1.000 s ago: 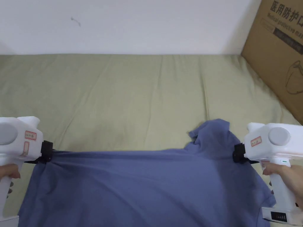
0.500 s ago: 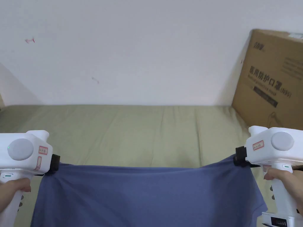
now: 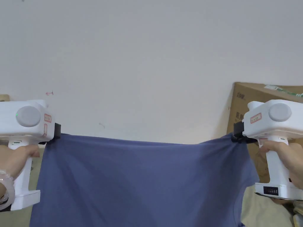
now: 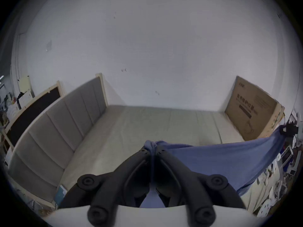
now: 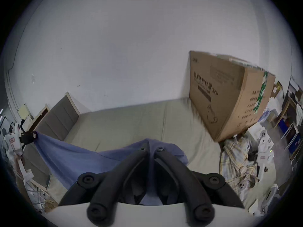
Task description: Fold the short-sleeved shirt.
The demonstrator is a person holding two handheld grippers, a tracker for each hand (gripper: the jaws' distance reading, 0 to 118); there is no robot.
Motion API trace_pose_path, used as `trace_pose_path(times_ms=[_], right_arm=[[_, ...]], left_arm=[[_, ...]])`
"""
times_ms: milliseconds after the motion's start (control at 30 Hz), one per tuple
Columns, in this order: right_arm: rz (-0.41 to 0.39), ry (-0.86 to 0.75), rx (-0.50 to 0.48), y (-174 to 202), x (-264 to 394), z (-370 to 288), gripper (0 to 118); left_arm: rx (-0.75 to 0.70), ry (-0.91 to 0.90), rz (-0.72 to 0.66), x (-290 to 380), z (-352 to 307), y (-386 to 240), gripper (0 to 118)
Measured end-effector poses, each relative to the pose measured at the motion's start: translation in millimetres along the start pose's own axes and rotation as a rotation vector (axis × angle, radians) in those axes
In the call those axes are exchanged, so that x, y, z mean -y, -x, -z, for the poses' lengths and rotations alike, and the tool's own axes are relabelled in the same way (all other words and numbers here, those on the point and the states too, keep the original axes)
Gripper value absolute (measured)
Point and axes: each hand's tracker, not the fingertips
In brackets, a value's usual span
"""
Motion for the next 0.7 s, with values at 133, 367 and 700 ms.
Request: trace_pose_path(times_ms=[133, 367, 700], right_arm=[[0.041, -0.083, -0.011, 13, -48, -14, 3], [0.023, -0.183, 0.016, 32, -143, -18, 3], [-0.040, -0.386, 0.088, 53, -255, -35, 3]], left_arm=[[-0.061, -0.075, -0.022, -53, -6, -4, 1], [-0.068, -0.186, -0.020, -144, 7, -13, 1], [-0.031, -0.415, -0.008, -241, 21, -25, 1]])
